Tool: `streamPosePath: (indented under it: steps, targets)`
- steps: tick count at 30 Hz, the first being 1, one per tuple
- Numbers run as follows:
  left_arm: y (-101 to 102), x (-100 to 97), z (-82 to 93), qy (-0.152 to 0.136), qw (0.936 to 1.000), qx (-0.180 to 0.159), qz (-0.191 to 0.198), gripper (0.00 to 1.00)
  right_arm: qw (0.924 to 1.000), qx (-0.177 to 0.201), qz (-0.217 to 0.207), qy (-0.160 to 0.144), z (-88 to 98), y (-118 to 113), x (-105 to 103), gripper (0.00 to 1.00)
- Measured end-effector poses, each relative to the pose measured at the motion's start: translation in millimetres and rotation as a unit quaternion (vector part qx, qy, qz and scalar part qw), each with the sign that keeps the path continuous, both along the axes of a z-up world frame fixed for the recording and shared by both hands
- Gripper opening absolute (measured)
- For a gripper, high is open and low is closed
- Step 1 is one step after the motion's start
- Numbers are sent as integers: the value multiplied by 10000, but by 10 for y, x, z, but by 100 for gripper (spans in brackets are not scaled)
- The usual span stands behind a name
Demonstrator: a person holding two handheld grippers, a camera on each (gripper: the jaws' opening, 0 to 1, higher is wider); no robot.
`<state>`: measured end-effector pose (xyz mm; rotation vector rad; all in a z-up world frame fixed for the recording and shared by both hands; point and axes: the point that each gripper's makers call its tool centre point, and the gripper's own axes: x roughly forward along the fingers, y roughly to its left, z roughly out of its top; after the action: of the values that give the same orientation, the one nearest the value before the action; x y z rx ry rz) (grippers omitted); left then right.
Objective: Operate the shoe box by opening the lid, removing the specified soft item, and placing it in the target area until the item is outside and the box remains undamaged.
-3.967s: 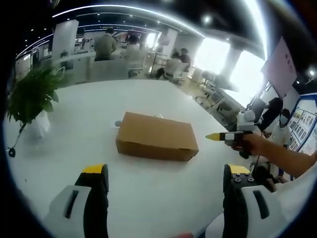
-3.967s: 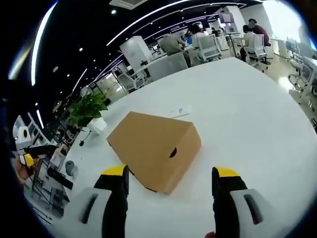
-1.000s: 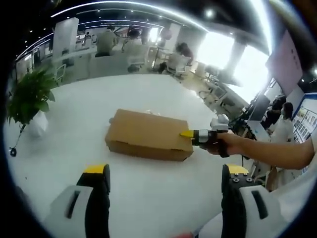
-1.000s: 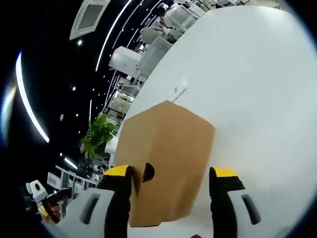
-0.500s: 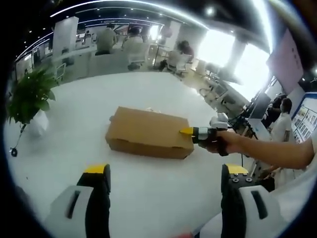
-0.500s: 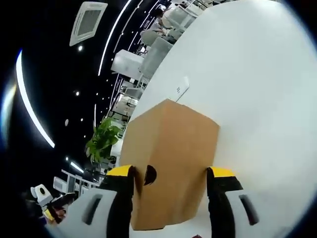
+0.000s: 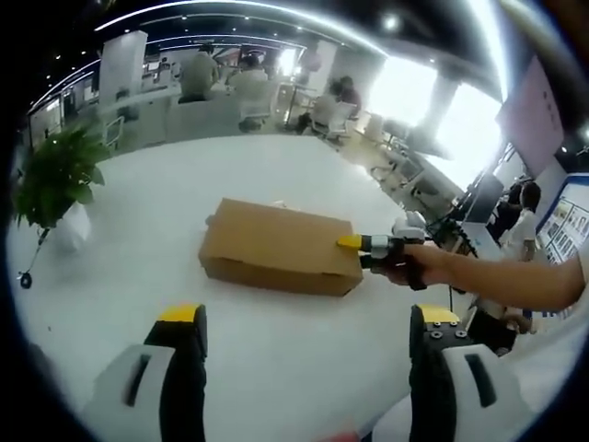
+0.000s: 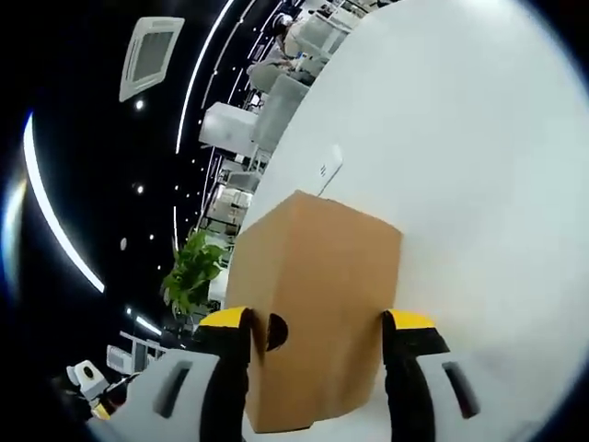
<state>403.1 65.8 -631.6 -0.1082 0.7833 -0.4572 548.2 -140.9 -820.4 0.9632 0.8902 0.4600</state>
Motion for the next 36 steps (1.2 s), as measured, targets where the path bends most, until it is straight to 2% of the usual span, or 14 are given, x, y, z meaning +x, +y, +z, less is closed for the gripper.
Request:
streamPosePath:
  steps: [13, 23, 27, 36]
  targets:
    - [52, -74, -56, 52, 9999, -85, 102, 90, 9999, -97, -26, -16, 60, -7, -40, 52]
    - [-57, -51, -39, 35, 9999, -88, 34, 90, 9999, -63, -27, -79, 127, -42, -75, 45]
    - [-51, -47, -23, -2, 10000, -75, 14, 90, 9998, -97, -17, -170, 167, -81, -76, 39]
    - [-41, -59, -3, -35, 10000, -57, 28, 89, 9998, -21, -34, -199, 177, -131, -36, 32]
